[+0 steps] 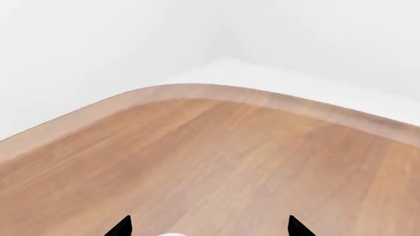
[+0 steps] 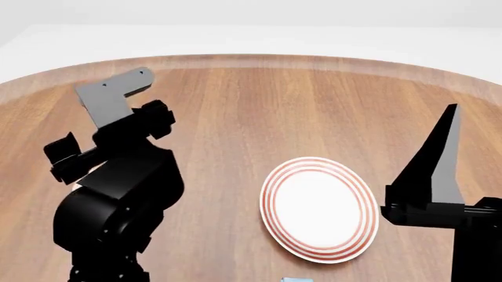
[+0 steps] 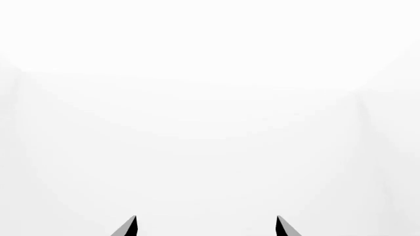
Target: Pick up the white mug and put it on the plate, and put the chocolate pudding to the right of the plate.
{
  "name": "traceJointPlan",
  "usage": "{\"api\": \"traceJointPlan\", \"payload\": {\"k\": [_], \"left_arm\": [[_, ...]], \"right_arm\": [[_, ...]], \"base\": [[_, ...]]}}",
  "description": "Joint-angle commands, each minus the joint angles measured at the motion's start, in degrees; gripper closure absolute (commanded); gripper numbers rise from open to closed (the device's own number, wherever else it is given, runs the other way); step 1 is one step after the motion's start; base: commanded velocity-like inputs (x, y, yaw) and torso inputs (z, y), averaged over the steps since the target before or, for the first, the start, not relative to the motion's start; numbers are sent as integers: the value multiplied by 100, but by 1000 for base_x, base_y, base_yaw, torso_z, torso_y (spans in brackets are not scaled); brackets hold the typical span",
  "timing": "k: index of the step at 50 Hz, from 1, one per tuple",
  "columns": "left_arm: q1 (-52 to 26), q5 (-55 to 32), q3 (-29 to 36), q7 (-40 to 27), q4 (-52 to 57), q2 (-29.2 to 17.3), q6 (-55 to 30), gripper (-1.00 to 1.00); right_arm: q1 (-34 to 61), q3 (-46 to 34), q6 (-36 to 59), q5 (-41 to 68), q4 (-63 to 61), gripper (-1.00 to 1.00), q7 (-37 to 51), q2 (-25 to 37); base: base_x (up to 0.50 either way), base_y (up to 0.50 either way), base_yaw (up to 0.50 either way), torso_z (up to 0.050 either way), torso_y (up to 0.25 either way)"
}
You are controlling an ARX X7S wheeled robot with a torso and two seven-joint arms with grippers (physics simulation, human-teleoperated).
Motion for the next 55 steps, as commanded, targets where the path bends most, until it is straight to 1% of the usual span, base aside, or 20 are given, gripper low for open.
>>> {"api": "traceJointPlan", "payload": {"k": [1,5,9,11,15,18,21,38,45,49,51,55], "left_arm": [[-1,-323,-149,-733,-572,98,538,-100],[130,-312,-155,-896,-756,86,885,-100],[152,-385,-134,-996,-850,55,994,-100],[149,-279,15,-1032,-918,12,1113,-100],[167,-372,57,-1000,-1077,10,1181,-100],[234,-657,-157,-876,-1241,62,1329,-100],[302,-659,-187,-986,-1314,46,1478,-100],[626,-797,-77,-1128,-1887,-16,2035,-100],[694,-815,12,-1181,-1995,-48,2119,-100],[711,-861,63,-1127,-2118,-37,2194,-100],[743,-976,-11,-1119,-2197,-3,2235,-100],[744,-934,116,-1008,-2322,-31,2404,-100]], "right_arm": [[-33,128,-19,-79,-22,-100,-116,-101],[-33,132,-1,-75,-48,-100,-100,-89],[-36,113,17,-87,-61,-100,-88,-85],[-35,110,34,-80,-86,-100,-81,-79],[-37,93,49,-92,-93,-100,-70,-73],[-43,97,57,-78,-103,-100,-59,-68],[-45,92,35,-60,-83,-100,-55,-69],[-57,59,-22,-45,-19,-100,-36,-47],[-50,36,-15,-49,-11,-100,-23,-37],[-50,23,-15,-53,-6,-100,-17,-31],[-49,26,-10,-45,-4,-100,-10,-27],[-51,19,-30,-37,25,-100,-7,-24]], "base": [[0,0,0,0,0],[0,0,0,0,0],[0,0,0,0,0],[0,0,0,0,0],[0,0,0,0,0],[0,0,0,0,0],[0,0,0,0,0],[0,0,0,0,0],[0,0,0,0,0],[0,0,0,0,0],[0,0,0,0,0],[0,0,0,0,0]]}}
